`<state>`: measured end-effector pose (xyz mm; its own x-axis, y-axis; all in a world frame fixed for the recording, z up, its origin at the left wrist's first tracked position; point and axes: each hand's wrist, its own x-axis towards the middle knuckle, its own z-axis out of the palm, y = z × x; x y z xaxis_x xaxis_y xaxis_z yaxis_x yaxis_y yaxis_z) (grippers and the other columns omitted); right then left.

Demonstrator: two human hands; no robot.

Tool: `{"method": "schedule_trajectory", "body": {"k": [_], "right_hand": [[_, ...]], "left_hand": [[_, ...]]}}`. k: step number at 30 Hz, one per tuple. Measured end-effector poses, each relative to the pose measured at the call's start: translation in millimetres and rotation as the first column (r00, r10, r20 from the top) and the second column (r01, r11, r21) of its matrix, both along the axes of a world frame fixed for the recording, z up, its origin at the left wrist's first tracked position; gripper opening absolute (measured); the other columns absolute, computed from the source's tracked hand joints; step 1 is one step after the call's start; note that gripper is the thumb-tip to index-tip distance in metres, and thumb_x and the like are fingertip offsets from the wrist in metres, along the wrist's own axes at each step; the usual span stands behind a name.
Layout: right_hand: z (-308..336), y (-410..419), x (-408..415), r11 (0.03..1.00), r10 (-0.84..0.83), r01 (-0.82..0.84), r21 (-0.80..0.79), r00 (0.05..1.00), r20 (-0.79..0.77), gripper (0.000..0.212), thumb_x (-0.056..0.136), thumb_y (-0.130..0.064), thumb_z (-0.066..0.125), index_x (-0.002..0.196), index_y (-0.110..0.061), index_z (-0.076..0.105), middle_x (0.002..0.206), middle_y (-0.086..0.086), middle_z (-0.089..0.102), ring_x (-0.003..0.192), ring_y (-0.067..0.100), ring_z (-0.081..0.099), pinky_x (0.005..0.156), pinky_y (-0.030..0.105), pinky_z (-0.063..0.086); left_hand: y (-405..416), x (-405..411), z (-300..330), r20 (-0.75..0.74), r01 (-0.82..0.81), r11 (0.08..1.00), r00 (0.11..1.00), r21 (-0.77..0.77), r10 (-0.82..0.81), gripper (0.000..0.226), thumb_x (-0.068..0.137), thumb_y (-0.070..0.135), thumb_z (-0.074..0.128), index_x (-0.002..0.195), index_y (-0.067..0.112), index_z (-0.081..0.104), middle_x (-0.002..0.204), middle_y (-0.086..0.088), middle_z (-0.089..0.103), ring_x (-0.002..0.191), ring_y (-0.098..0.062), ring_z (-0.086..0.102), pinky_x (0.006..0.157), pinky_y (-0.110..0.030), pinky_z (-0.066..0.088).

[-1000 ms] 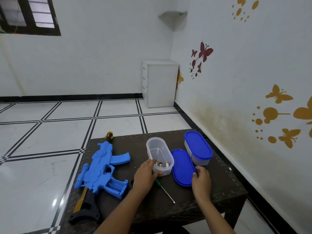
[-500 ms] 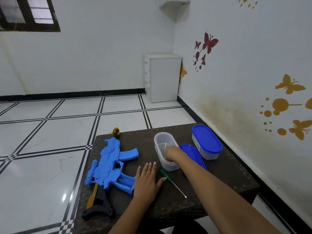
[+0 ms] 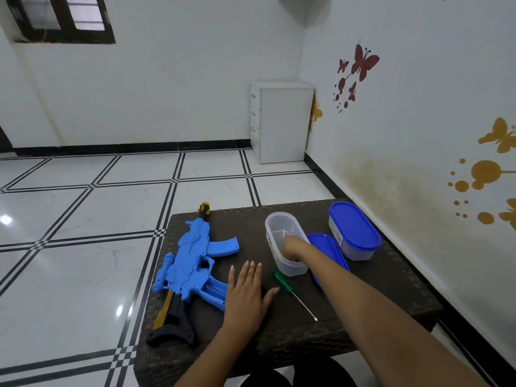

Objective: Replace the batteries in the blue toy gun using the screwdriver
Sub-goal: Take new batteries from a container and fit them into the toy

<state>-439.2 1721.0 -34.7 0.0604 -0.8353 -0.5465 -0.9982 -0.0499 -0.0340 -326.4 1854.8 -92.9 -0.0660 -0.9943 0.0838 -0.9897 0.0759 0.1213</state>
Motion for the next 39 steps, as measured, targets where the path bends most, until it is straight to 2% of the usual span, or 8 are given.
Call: {"method": "schedule_trajectory", "body": {"k": [3, 9, 15, 18, 22, 31, 34, 39], "right_hand": [[8.4, 4.9, -3.1, 1.000, -0.001, 0.001, -0.030, 1.000, 0.013, 0.046, 0.098, -0.020, 0.042, 0.140, -0.001, 0.034, 0.136, 0.014, 0.049, 0.117, 0.025, 0.051, 0.093, 0.031, 0.041], [22.9, 6.1, -9.9, 0.961, -0.171, 0.224, -0.162, 0.943, 0.286, 0.030, 0.098, -0.017, 0.044, 0.120, 0.002, 0.053, 0.076, 0.011, 0.053, 0.056, 0.020, 0.048, 0.045, 0.023, 0.043], [42.4, 17.4, 37.4, 0.943, 0.118, -0.013, -0.332, 0.947, 0.300, 0.035, 0.097, -0.022, 0.045, 0.066, -0.006, 0.044, 0.061, 0.007, 0.044, 0.052, 0.017, 0.043, 0.068, 0.030, 0.042], [20.9, 37.2, 77.5, 0.955, 0.243, -0.195, -0.225, 0.947, 0.209, 0.035, 0.098, -0.024, 0.044, 0.072, -0.002, 0.053, 0.070, 0.014, 0.049, 0.055, 0.018, 0.039, 0.063, 0.029, 0.036], [-4.4, 45.4, 93.8, 0.956, 0.272, -0.246, -0.159, 0.949, 0.163, 0.032, 0.098, -0.020, 0.042, 0.119, 0.001, 0.054, 0.120, 0.021, 0.057, 0.103, 0.033, 0.056, 0.084, 0.035, 0.043], [-9.7, 31.2, 82.4, 0.940, 0.314, -0.254, -0.229, 0.906, 0.285, 0.032, 0.090, -0.013, 0.057, 0.121, -0.009, 0.059, 0.125, 0.014, 0.057, 0.113, 0.030, 0.055, 0.098, 0.037, 0.046], [-17.3, 32.2, 81.1, 0.926, 0.341, -0.262, -0.271, 0.889, 0.305, 0.033, 0.087, -0.014, 0.062, 0.119, -0.009, 0.059, 0.120, 0.014, 0.060, 0.107, 0.029, 0.057, 0.093, 0.039, 0.047], [-26.2, 33.4, 75.2, 0.926, 0.317, -0.191, -0.325, 0.861, 0.399, 0.035, 0.084, -0.017, 0.066, 0.118, -0.009, 0.060, 0.119, 0.011, 0.061, 0.107, 0.026, 0.057, 0.091, 0.035, 0.046]], "left_hand": [[7.9, 1.1, 6.3, -0.033, -0.009, 0.999, 0.999, -0.033, 0.008, 0.093, 0.091, 0.063, -0.008, 0.118, 0.014, 0.066, 0.120, -0.003, 0.066, 0.117, -0.015, 0.059, 0.111, -0.038, 0.010], [18.6, 24.5, 13.4, 0.046, -0.088, 0.996, 0.995, 0.029, 0.086, 0.137, 0.039, 0.069, -0.051, 0.151, 0.019, 0.010, 0.159, 0.000, 0.011, 0.147, -0.015, 0.002, 0.115, -0.043, -0.013], [21.4, 45.4, 11.5, 0.042, -0.234, 0.961, 0.972, 0.148, 0.230, 0.093, 0.082, 0.075, 0.002, 0.151, 0.012, 0.002, 0.159, -0.008, -0.004, 0.146, -0.022, -0.007, 0.118, -0.048, -0.003], [23.2, 45.7, 9.6, 0.043, -0.239, 0.951, 0.971, 0.198, 0.235, 0.092, 0.085, 0.073, 0.015, 0.150, 0.010, -0.004, 0.158, -0.010, -0.009, 0.146, -0.024, -0.010, 0.116, -0.051, -0.004], [19.0, 46.8, 3.2, 0.059, -0.234, 0.951, 0.972, 0.204, 0.227, 0.095, 0.085, 0.074, 0.015, 0.150, 0.009, -0.007, 0.158, -0.010, -0.011, 0.146, -0.024, -0.011, 0.115, -0.052, -0.006], [15.7, 48.5, -1.8, 0.037, -0.218, 0.960, 0.976, 0.173, 0.215, 0.099, 0.080, 0.078, 0.003, 0.149, 0.008, -0.008, 0.158, -0.012, -0.011, 0.145, -0.025, -0.013, 0.114, -0.052, -0.009], [15.8, 47.2, -0.6, 0.022, -0.208, 0.960, 0.978, 0.185, 0.208, 0.134, 0.040, 0.079, -0.041, 0.149, 0.008, -0.009, 0.158, -0.012, -0.009, 0.145, -0.025, -0.012, 0.114, -0.053, -0.008], [12.9, 49.2, -3.4, 0.022, -0.211, 0.959, 0.977, 0.189, 0.210, 0.147, 0.025, 0.075, -0.048, 0.150, 0.009, -0.007, 0.158, -0.011, -0.009, 0.145, -0.025, -0.012, 0.113, -0.053, -0.009]]}}
